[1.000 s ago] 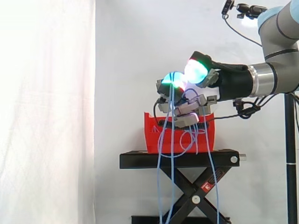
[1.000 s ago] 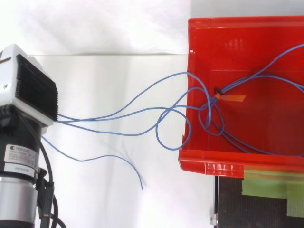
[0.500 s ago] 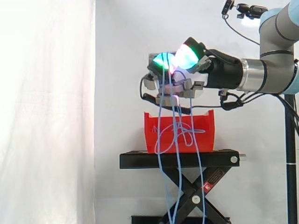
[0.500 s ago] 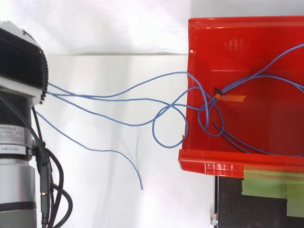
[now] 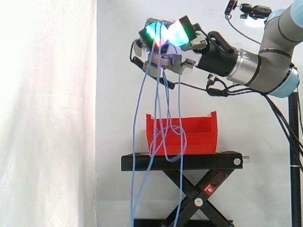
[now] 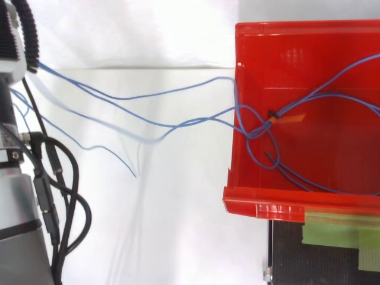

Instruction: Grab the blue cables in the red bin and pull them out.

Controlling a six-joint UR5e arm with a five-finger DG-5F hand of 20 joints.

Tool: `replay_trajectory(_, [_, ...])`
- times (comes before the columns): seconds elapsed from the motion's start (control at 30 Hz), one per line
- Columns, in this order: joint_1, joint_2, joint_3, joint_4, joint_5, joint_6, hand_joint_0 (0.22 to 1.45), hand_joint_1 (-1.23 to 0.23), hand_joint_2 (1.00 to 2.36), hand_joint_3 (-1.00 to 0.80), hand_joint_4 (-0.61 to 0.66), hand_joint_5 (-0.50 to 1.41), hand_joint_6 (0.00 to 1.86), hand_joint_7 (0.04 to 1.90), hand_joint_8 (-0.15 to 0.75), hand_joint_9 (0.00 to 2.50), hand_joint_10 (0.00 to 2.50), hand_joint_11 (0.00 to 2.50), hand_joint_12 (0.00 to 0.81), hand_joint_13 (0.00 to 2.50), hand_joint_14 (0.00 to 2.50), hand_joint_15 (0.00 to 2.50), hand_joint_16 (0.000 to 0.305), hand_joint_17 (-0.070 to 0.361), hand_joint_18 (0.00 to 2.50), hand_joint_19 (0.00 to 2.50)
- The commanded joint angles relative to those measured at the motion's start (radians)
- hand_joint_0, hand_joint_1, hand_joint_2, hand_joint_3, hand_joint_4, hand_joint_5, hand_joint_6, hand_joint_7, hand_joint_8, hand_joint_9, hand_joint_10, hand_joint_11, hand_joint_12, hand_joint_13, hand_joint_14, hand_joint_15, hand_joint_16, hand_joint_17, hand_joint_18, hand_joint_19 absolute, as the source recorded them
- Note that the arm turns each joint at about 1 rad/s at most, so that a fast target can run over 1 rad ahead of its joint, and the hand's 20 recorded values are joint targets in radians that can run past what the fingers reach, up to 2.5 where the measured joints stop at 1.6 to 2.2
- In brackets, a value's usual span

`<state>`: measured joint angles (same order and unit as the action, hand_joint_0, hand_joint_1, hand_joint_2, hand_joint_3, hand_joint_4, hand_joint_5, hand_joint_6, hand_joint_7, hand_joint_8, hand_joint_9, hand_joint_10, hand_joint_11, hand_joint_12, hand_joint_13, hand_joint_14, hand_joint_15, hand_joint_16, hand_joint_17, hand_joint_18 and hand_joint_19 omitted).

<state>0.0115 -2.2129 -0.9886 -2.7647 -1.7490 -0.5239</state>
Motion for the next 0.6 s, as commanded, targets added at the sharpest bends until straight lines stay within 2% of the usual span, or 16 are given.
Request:
replay_trajectory(0.0, [-0.001, -0.001, 0.001, 0.050, -0.007, -0.031, 0.94, -0.97, 1.00, -0.91, -0.05, 0.57, 1.33, 0.45, 0.263, 0.88, 0.02, 0.93, 0.315, 1.06, 1.31, 1.35, 0.045, 0.102, 0.96, 1.24])
replay_trajectory(0.2, [-0.004, -0.001, -0.001, 0.088, -0.012, -0.087, 0.94, -0.97, 1.00, -0.91, -0.05, 0.57, 1.33, 0.44, 0.261, 0.88, 0.02, 0.92, 0.312, 1.06, 1.30, 1.37, 0.045, 0.102, 0.96, 1.24])
replay_trajectory(0.3, [-0.005, 0.001, -0.035, 0.120, -0.012, -0.110, 0.94, -0.97, 1.00, -0.91, -0.05, 0.57, 1.33, 0.44, 0.264, 0.88, 0.02, 0.93, 0.312, 1.06, 1.30, 1.35, 0.045, 0.101, 0.96, 1.25])
replay_trajectory(0.4, [-0.007, 0.001, -0.065, 0.180, -0.012, -0.112, 0.94, -0.97, 1.00, -0.91, -0.05, 0.57, 1.33, 0.44, 0.261, 0.88, 0.02, 0.92, 0.312, 1.05, 1.30, 1.37, 0.045, 0.102, 0.96, 1.24])
replay_trajectory(0.43, [-0.007, 0.001, -0.079, 0.240, -0.012, -0.110, 0.94, -0.97, 1.00, -0.91, -0.04, 0.57, 1.33, 0.44, 0.262, 0.88, 0.02, 0.94, 0.312, 1.06, 1.30, 1.37, 0.045, 0.101, 0.96, 1.24])
replay_trajectory(0.53, [-0.007, 0.001, -0.081, 0.309, -0.012, -0.110, 0.94, -0.97, 1.00, -0.91, -0.04, 0.57, 1.33, 0.44, 0.262, 0.88, 0.02, 0.94, 0.312, 1.06, 1.30, 1.37, 0.045, 0.101, 0.96, 1.24])
replay_trajectory(0.57, [-0.007, 0.001, -0.081, 0.315, -0.013, -0.112, 0.94, -0.97, 1.00, -0.91, -0.05, 0.58, 1.33, 0.43, 0.259, 0.88, 0.02, 0.93, 0.312, 1.05, 1.30, 1.37, 0.045, 0.101, 0.96, 1.24])
